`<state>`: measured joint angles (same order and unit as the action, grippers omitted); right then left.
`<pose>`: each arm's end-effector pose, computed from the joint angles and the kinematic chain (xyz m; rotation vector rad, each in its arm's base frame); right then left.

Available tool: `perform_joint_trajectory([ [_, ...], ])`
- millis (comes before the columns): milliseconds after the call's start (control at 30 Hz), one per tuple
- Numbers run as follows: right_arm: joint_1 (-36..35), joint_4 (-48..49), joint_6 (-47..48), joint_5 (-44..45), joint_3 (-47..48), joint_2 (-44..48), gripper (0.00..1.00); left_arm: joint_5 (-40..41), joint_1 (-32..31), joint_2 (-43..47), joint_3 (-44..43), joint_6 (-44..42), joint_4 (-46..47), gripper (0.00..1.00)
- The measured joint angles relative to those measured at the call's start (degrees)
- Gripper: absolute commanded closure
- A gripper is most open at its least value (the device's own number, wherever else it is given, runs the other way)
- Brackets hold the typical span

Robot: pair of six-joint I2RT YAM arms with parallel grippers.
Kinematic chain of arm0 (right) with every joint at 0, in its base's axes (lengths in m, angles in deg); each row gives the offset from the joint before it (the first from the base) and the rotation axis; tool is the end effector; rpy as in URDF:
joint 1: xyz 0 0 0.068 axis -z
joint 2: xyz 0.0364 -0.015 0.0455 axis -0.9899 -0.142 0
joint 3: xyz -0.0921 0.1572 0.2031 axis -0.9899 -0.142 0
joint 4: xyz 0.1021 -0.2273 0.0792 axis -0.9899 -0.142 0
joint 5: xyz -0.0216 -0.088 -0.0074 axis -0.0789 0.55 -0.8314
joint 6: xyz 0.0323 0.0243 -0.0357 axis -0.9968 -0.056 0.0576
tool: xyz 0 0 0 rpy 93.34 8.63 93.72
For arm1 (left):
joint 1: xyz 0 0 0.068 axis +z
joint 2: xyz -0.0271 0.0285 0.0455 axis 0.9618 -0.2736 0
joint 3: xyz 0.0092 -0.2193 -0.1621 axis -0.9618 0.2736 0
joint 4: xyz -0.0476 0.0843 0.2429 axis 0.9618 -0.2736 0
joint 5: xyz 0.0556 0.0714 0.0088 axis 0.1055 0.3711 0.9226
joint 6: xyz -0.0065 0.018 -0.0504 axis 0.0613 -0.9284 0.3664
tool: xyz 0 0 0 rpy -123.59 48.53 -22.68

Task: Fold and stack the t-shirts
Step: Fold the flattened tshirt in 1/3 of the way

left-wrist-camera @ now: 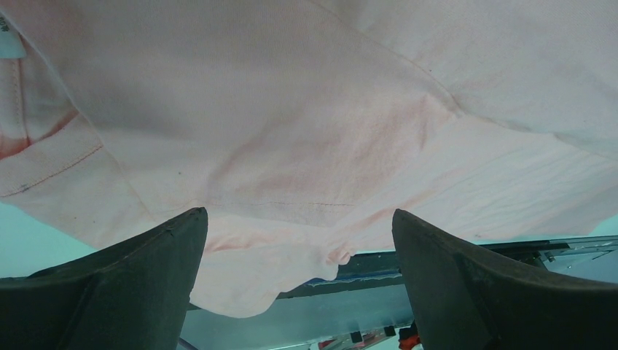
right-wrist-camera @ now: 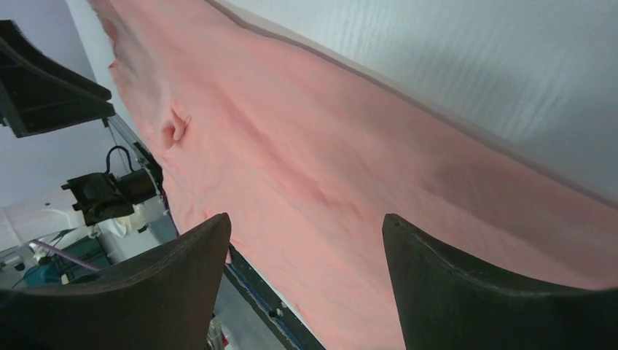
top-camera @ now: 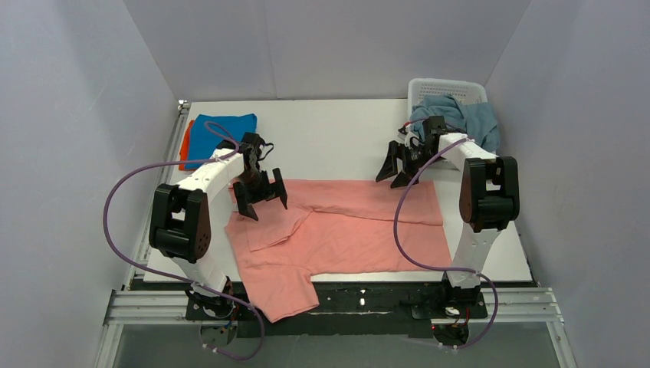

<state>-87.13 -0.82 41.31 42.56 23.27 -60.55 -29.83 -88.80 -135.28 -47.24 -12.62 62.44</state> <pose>0.3800 0.0589 0.1826 -0.1371 2.7141 1.0664 0.3576 -0.1011 0.2343 -0.2615 2.4690 -0.6003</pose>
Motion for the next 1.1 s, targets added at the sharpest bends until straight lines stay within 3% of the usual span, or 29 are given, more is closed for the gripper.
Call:
perform_joint_trajectory([
  [200,-0.55,-0.96,3.5,-1.44,-0.42,1.86,0.16,-0.22,0.11,0.0,0.02,-0.13,0.04,0.0],
  [433,-7.23,2.58,0.02,24.13,-9.27,13.79,0.2,-0.35,0.33,0.02,0.15,0.85,2.29,0.0],
  [667,-11.47,8.55,-10.19,40.35,-20.24,15.19,0.2,-0.28,1.01,-1.05,0.33,2.73,5.88,0.0],
  [867,-11.41,14.03,-15.69,46.21,-20.35,14.8,0.2,-0.28,1.77,-4.42,1.44,4.07,8.79,0.0],
  [1100,-10.64,12.7,-18.99,48.83,-13.99,9.09,0.21,-2.73,4.66,-10.62,-0.81,6.4,9.6,0.0],
])
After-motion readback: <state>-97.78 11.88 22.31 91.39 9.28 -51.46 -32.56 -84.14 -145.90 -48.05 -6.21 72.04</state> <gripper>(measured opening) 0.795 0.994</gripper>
